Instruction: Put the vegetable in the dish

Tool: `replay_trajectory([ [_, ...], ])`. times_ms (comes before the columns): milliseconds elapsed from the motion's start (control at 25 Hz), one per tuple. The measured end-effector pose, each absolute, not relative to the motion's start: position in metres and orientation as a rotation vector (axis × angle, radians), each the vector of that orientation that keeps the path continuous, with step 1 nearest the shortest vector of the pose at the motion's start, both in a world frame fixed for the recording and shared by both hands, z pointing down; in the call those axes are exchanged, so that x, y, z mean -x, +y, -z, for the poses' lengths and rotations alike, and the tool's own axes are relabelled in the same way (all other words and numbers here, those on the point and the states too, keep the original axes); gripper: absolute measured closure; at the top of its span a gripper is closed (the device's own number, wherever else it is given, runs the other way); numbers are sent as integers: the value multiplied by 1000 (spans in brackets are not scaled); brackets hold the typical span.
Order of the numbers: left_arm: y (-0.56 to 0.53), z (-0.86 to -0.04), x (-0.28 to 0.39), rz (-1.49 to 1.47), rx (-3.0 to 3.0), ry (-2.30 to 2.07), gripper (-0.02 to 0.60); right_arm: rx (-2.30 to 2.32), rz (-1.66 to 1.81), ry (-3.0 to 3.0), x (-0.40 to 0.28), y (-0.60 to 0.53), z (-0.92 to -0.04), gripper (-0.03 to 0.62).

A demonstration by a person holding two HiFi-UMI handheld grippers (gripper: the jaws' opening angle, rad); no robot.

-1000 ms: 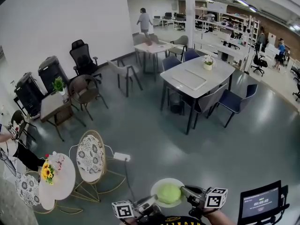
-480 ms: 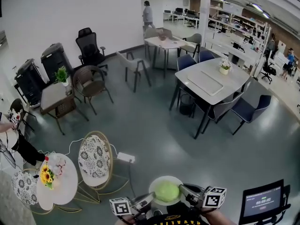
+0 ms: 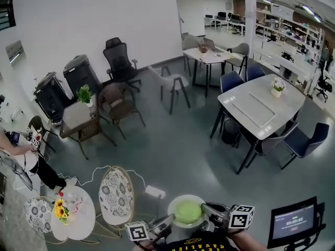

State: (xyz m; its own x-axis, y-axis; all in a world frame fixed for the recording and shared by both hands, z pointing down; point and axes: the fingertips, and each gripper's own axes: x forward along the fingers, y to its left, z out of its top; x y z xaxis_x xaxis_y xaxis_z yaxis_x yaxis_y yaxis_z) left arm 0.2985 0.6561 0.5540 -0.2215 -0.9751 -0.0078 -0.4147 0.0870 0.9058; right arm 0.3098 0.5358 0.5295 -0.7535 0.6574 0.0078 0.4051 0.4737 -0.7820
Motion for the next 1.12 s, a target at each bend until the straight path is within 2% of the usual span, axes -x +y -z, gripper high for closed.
replay_trajectory([
  [440, 566, -541, -176, 1121, -1344, -1754, 568, 934, -1176, -2384, -181, 446, -519, 574],
  [880, 510, -552, -41, 1034, -1444, -1599, 568, 718, -1243, -2476, -65, 390, -525, 574],
  [1120, 505, -544, 75, 989, -1539, -1530, 569, 627, -1253, -2537, 38, 389, -521, 574],
])
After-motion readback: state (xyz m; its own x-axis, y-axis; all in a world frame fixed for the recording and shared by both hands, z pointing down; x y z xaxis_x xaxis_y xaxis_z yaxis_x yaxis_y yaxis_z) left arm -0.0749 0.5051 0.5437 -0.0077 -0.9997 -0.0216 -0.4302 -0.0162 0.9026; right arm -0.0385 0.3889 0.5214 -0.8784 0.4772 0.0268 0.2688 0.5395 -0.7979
